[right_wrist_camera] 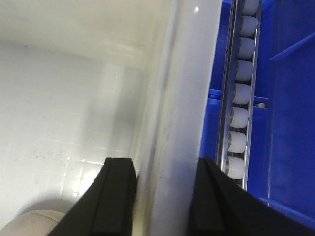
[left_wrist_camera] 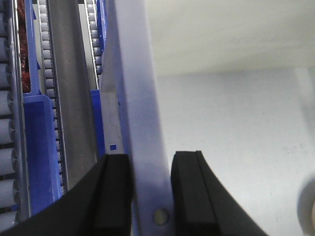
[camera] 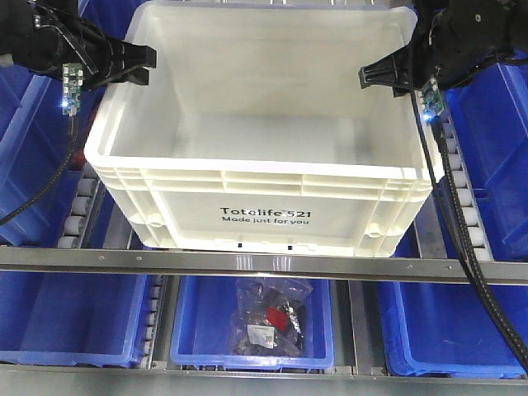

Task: Place moving items into box and shelve
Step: 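Push the crate with both grippers farther onto the roller lane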

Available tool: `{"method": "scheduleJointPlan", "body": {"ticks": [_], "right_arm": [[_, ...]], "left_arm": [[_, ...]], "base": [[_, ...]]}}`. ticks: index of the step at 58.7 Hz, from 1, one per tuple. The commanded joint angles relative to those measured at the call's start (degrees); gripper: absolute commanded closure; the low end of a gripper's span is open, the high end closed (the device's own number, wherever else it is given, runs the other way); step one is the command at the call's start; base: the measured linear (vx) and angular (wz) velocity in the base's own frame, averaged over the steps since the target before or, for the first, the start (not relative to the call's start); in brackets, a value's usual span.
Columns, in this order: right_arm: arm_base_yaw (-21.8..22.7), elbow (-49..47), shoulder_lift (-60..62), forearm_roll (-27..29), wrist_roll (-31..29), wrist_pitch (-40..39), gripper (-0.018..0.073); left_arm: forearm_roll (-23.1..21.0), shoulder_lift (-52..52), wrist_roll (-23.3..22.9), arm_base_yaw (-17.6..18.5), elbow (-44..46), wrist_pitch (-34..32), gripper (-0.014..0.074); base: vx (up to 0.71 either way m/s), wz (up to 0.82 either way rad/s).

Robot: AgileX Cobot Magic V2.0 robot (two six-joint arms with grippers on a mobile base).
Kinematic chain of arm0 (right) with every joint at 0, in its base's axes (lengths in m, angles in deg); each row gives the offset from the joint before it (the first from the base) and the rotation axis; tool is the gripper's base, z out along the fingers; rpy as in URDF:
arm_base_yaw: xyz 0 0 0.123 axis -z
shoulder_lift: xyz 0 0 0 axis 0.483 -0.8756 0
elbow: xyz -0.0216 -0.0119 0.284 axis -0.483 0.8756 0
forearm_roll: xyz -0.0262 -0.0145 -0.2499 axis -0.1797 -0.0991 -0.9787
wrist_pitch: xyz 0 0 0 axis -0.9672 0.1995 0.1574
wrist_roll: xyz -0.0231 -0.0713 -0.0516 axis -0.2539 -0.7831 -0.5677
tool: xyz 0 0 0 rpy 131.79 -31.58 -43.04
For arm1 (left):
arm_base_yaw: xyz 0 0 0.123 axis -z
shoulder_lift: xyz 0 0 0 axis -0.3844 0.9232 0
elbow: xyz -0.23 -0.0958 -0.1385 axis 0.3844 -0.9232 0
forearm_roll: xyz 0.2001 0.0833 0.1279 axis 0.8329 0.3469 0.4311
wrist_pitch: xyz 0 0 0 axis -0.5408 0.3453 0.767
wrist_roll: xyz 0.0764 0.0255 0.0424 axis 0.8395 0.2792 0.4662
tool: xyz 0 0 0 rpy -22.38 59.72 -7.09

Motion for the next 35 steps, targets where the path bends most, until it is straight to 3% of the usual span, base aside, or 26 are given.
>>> {"method": "scheduleJointPlan", "body": {"ticks": [1, 11, 18, 24, 35], "right_arm": [[-0.8, -2.3, 2.5, -1.1, -1.6, -7.6, 0.0335], [-0.8, -2.3, 2.5, -1.1, -1.5, -7.2, 0.0102], [-0.8, -2.3, 2.5, -1.1, -1.4, -7.3, -0.0013], [-0.8, -2.3, 2.6, -1.5, -1.4, -7.2, -0.0056], [-0.8, -2.3, 4.3, -3.3, -1.6, -7.1, -0.0047]], "left_arm": [[-6.9, -3.2, 2.6, 1.5, 2.8, -4.4, 0.043], [-6.9, -3.2, 4.6, 1.5, 2.8, -4.6, 0.0265], [-6.9, -3.2, 5.4, 1.5, 2.8, -5.3, 0.0172], [-6.5, -3.2, 5.4, 1.5, 2.8, -6.3, 0.0123], [-2.4, -4.1, 5.1, 1.5, 2.8, -8.3, 0.0114]], "base": [[0.0, 0.0], [0.0, 0.0], [0.0, 0.0], [0.0, 0.0], [0.0, 0.0]]}}
